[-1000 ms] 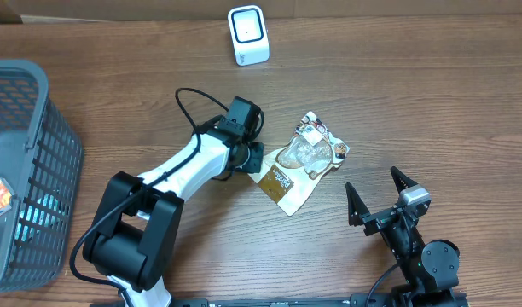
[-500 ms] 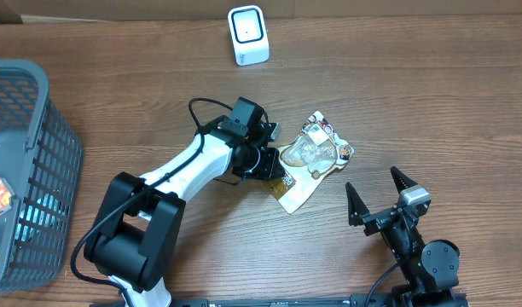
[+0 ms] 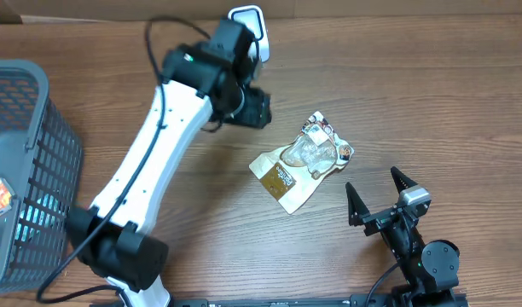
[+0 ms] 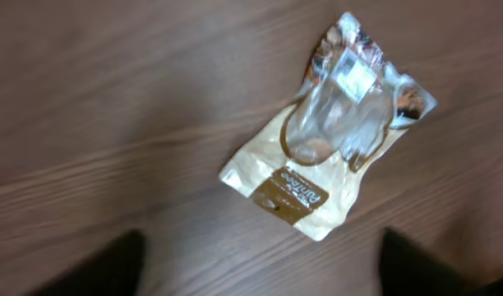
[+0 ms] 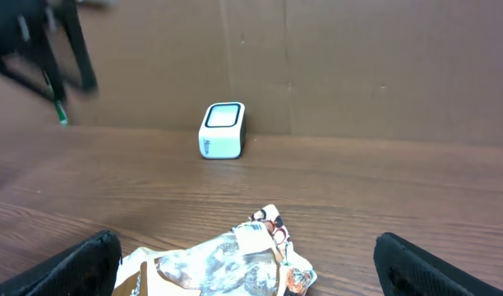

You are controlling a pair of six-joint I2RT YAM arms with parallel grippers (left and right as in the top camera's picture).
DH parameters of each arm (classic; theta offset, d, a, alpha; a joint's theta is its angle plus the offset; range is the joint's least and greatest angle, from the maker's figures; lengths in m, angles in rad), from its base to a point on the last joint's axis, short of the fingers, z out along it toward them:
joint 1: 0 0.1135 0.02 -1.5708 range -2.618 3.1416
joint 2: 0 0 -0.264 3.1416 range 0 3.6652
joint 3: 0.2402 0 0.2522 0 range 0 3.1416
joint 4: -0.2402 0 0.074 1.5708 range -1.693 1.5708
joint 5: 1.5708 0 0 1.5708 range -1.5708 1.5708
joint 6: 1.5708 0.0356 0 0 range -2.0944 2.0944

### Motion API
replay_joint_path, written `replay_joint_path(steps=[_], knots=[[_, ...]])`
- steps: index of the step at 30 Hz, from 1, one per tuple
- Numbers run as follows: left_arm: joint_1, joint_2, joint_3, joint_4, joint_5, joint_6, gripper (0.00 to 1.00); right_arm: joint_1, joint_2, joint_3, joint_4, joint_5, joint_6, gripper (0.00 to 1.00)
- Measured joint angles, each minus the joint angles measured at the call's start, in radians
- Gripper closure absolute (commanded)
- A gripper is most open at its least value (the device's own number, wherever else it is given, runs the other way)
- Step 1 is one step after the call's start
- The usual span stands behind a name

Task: Scan the item barcode
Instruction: 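Raise the left gripper and swing it back over the basket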

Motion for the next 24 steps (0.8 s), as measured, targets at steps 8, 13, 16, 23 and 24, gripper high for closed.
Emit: replay_joint_path(steps=[8,13,16,23,24], knots=[[0.095,-0.006,0.446,-0.271,-0.059,-0.007,0.0,0.0,0.0,0.0,0.0,0.0,0.0,0.0],[0.244,-0.066,0.616,-0.335,-0.086,-0.047,0.0,0.0,0.0,0.0,0.0,0.0,0.0,0.0],[0.362,-0.139,0.626,-0.339,-0.095,-0.073,0.0,0.0,0.0,0.0,0.0,0.0,0.0,0.0],[0.647,-0.293,0.626,-0.34,-0.109,-0.093,0.0,0.0,0.0,0.0,0.0,0.0,0.0,0.0],[0.687,-0.309,0.622,-0.341,-0.111,-0.096,0.0,0.0,0.0,0.0,0.0,0.0,0.0,0.0]])
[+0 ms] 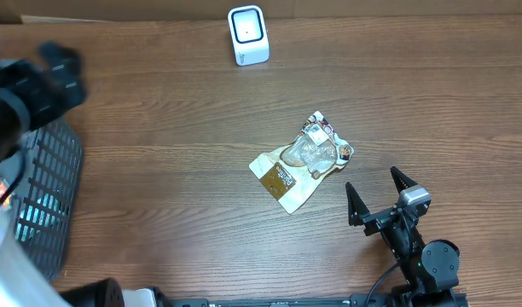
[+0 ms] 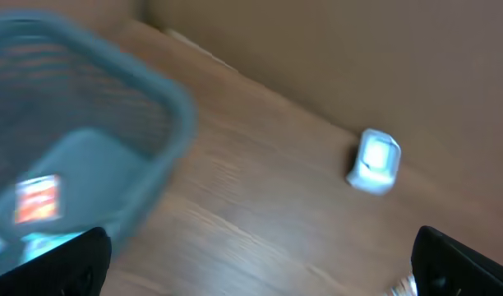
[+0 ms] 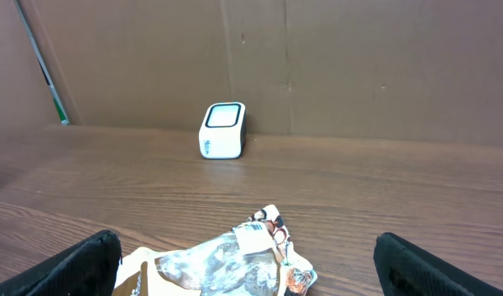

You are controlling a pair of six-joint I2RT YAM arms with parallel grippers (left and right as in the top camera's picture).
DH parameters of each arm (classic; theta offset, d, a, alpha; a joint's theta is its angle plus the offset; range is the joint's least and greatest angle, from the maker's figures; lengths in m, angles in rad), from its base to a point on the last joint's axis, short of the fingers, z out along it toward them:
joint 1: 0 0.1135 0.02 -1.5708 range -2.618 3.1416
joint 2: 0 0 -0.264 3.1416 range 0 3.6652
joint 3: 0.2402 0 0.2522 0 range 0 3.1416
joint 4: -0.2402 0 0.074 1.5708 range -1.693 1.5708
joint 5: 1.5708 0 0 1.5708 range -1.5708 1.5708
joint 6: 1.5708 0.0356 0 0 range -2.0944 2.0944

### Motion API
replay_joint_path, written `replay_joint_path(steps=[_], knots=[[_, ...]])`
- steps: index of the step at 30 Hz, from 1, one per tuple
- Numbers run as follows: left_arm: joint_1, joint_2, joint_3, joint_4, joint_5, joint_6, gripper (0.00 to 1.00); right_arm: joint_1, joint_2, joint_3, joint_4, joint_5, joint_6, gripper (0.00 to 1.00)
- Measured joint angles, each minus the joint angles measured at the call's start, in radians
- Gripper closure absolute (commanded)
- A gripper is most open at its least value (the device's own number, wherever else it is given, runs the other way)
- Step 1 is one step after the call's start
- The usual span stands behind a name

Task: Scan the item barcode
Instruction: 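Raise the left gripper and swing it back over the basket, then grasp the mint-green wipes pack in the basket with the left gripper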

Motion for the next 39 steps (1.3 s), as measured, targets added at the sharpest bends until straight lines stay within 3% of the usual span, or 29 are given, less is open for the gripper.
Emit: replay_joint_path(steps=[5,12,18,39], knots=[[0.211,-0.072,-0.084,-0.001,-0.002,-0.011,0.0,0.0,0.0,0.0,0.0,0.0,0.0,0.0],[0.452,-0.08,-0.385,0.016,0.014,-0.011,0.0,0.0,0.0,0.0,-0.001,0.0,0.0,0.0],[0.6,-0.034,-0.62,0.132,0.084,-0.011,0.0,0.0,0.0,0.0,0.0,0.0,0.0,0.0],[0.652,0.13,-1.005,0.41,0.116,0.024,0.04,0.0,0.0,0.0,-0.001,0.0,0.0,0.0]])
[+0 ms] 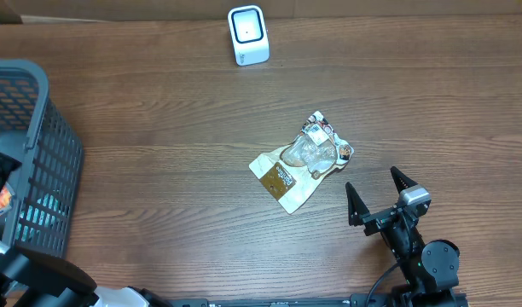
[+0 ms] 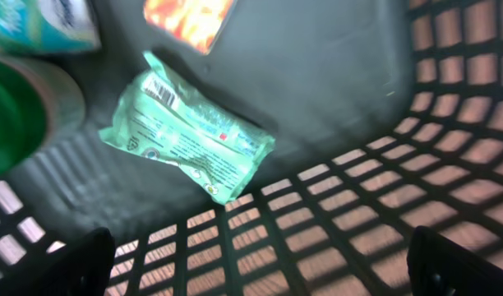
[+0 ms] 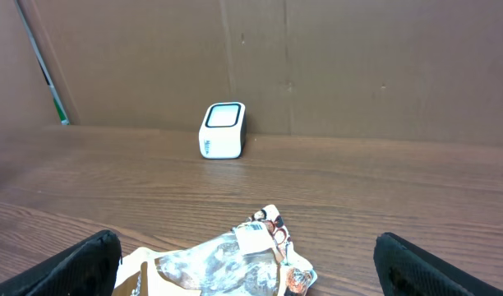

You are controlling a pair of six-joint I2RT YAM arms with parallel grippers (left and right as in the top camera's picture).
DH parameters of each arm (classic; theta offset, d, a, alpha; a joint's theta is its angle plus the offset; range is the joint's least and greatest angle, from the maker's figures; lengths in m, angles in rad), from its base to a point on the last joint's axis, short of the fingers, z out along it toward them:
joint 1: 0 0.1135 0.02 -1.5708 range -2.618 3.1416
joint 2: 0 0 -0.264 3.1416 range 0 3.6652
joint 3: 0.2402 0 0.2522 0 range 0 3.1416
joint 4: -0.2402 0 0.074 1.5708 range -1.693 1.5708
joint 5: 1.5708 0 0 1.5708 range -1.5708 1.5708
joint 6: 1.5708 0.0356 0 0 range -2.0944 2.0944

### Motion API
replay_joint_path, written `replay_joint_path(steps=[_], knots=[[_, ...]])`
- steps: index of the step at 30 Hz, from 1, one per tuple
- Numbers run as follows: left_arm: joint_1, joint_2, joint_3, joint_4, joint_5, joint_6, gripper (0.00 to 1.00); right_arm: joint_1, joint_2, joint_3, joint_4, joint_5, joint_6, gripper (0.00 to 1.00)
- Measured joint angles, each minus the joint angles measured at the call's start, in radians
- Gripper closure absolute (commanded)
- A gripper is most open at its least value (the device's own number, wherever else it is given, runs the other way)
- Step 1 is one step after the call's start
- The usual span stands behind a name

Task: Scan the item barcode
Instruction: 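Grasp the mint-green wipes pack in the basket with the left gripper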

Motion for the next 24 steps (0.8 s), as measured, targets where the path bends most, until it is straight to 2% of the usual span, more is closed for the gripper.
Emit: replay_joint_path(steps=[16,24], knots=[[0.002,0.002,-0.378,0.33,0.0,0.019,0.04,0.0,0.0,0.0,0.0,0.0,-0.001,0.0],[0.002,0.002,-0.446,0.391,0.0,0.018,0.13,0.0,0.0,0.0,0.0,0.0,0.0,0.0]])
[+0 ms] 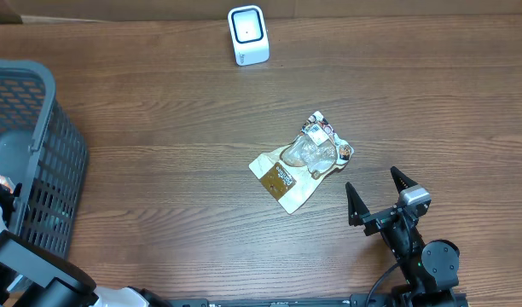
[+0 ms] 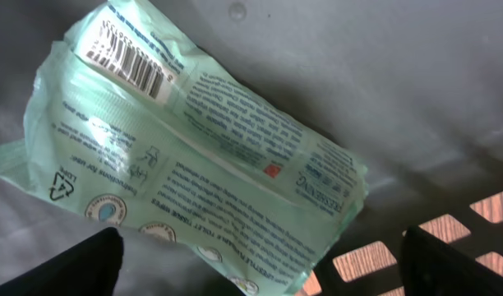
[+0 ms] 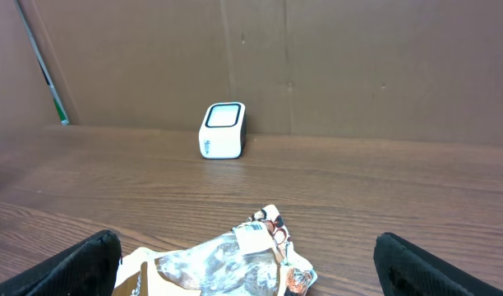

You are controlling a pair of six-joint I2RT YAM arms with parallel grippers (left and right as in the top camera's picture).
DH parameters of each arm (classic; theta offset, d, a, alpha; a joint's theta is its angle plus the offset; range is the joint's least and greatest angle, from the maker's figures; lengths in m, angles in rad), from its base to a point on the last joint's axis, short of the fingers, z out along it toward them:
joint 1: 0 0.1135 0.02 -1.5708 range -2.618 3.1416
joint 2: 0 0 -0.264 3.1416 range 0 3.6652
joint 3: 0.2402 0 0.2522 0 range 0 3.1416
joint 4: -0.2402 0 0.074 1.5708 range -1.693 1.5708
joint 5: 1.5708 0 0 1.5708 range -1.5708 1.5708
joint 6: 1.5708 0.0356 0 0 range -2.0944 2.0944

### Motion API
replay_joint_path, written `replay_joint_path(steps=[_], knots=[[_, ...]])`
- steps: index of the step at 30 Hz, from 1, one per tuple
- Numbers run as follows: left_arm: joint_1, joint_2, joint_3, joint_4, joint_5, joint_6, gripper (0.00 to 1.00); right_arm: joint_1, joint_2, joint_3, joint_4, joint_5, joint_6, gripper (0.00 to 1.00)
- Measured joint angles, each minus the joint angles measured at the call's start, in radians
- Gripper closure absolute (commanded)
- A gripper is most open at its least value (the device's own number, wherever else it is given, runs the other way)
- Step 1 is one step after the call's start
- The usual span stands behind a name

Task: Scan the item barcode
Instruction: 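Grasp the mint-green wipes pack in the basket with the left gripper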

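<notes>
In the left wrist view a pale green wipes packet [image 2: 194,156] lies on the floor of the grey basket [image 2: 375,57], its barcode [image 2: 128,62] facing up at one end. My left gripper [image 2: 260,259] is open just above the packet, its fingers on either side of the packet's lower edge. The white scanner [image 1: 247,34] stands at the table's far edge. A clear and tan snack packet [image 1: 302,170] lies mid-table. My right gripper [image 1: 374,183] rests open near the front edge, just short of that packet.
The mesh basket [image 1: 39,111] takes up the table's left side, and its wall [image 2: 482,205] is close to the right of the green packet. My left arm [image 1: 26,273] reaches in at the lower left corner. A brown board backs the table behind the scanner [image 3: 223,130].
My left gripper has dropped closer to the green packet, which now fills its view; the other basket items are out of frame. The right arm, snack packet and scanner have not moved.
My left gripper was open above the snack packet lying mid-table. Then it was over at the basket on the left. Then it was inside the basket looking down on a green packet among other items, and now it is low over that packet.
</notes>
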Motion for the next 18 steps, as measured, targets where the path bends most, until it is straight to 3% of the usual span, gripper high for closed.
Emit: replay_joint_path(steps=[15,16,18], knots=[[0.0,0.0,-0.103,0.123,0.0,-0.005,0.24,0.0,0.0,0.0,0.0,0.0,0.0,0.0],[0.0,0.0,-0.109,0.132,0.0,-0.005,0.3,0.0,0.0,0.0,0.0,0.0,0.0,0.0],[0.0,-0.001,-0.117,0.148,-0.004,-0.006,0.64,0.0,0.0,0.0,0.0,0.0,0.0,0.0]])
